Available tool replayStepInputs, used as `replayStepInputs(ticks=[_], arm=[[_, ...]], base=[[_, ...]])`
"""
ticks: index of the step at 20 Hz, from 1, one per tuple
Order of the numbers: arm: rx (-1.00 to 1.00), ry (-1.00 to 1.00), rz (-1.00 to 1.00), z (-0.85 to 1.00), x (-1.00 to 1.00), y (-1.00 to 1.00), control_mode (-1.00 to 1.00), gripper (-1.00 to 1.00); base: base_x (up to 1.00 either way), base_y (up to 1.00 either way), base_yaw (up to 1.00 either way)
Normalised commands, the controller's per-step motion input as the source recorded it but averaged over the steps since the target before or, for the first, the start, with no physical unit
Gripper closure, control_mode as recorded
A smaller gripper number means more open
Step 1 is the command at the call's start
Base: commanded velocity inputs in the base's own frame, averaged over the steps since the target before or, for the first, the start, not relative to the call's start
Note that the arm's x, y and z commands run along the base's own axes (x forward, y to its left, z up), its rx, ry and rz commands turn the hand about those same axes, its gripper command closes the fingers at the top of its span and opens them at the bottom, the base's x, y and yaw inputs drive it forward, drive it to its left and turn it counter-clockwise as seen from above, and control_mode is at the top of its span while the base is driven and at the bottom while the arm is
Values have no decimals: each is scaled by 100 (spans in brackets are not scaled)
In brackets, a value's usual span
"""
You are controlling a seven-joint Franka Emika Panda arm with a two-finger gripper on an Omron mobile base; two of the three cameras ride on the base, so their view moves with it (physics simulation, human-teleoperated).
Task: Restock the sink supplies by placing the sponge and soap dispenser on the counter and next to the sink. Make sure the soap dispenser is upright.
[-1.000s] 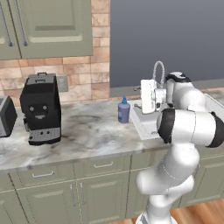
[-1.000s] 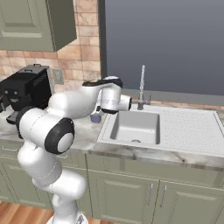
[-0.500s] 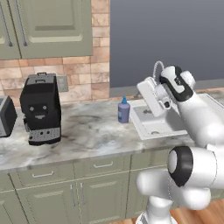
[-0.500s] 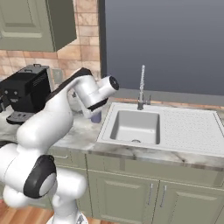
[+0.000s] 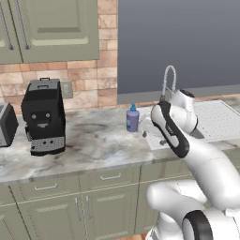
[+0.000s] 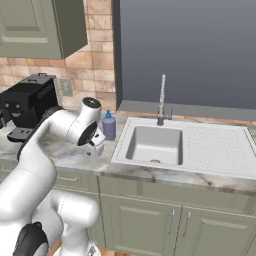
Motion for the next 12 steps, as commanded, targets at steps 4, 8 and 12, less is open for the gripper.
replayStepInputs(ticks=[4,8,12], arm=[[-29,-1,22,-25,-28,-23,-100,-100],[-3,3,4,-14,-4,0,-100,-100],[-2,3,0,-15,0,0,-100,-100]], base=[[0,0,0],[0,0,0],[0,0,0]])
